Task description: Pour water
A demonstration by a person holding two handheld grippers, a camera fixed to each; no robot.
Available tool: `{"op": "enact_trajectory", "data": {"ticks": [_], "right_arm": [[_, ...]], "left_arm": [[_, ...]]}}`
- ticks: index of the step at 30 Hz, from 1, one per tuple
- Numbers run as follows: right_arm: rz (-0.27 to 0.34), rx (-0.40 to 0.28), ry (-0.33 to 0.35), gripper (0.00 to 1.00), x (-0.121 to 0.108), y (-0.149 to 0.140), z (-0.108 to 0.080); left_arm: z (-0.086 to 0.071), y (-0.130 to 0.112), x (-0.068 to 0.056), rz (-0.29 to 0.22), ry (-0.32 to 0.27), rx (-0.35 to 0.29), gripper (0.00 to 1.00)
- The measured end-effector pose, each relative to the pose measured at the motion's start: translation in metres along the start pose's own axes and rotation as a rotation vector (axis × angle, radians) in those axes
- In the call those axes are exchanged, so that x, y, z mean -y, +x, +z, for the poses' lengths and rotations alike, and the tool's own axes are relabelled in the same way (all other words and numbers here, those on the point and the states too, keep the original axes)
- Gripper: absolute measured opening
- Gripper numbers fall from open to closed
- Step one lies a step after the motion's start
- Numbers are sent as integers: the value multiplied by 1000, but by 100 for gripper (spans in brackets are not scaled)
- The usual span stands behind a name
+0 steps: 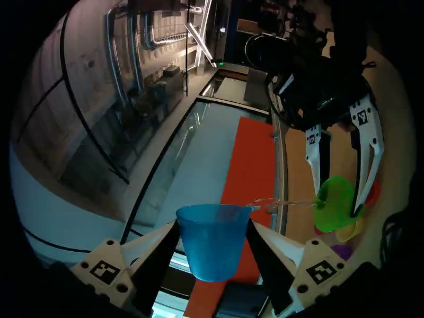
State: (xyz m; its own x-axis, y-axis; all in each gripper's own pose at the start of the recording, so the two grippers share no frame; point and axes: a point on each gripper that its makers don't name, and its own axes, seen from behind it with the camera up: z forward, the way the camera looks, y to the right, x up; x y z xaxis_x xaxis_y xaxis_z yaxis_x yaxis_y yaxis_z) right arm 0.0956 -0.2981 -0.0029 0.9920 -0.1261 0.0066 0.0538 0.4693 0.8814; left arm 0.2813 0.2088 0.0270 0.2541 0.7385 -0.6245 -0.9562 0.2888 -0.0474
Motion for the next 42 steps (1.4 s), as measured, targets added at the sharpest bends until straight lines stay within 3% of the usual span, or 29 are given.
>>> {"op": "enact_trajectory", "data": {"ticks": [27, 42], "right_arm": [[-16, -5, 1, 91, 2, 4, -3], [-14, -16, -2, 91, 1, 5, -2]], "left_arm": [[-1, 7, 3, 114, 13, -9, 85], [-2, 16, 6, 206, 17, -23, 85]]}}
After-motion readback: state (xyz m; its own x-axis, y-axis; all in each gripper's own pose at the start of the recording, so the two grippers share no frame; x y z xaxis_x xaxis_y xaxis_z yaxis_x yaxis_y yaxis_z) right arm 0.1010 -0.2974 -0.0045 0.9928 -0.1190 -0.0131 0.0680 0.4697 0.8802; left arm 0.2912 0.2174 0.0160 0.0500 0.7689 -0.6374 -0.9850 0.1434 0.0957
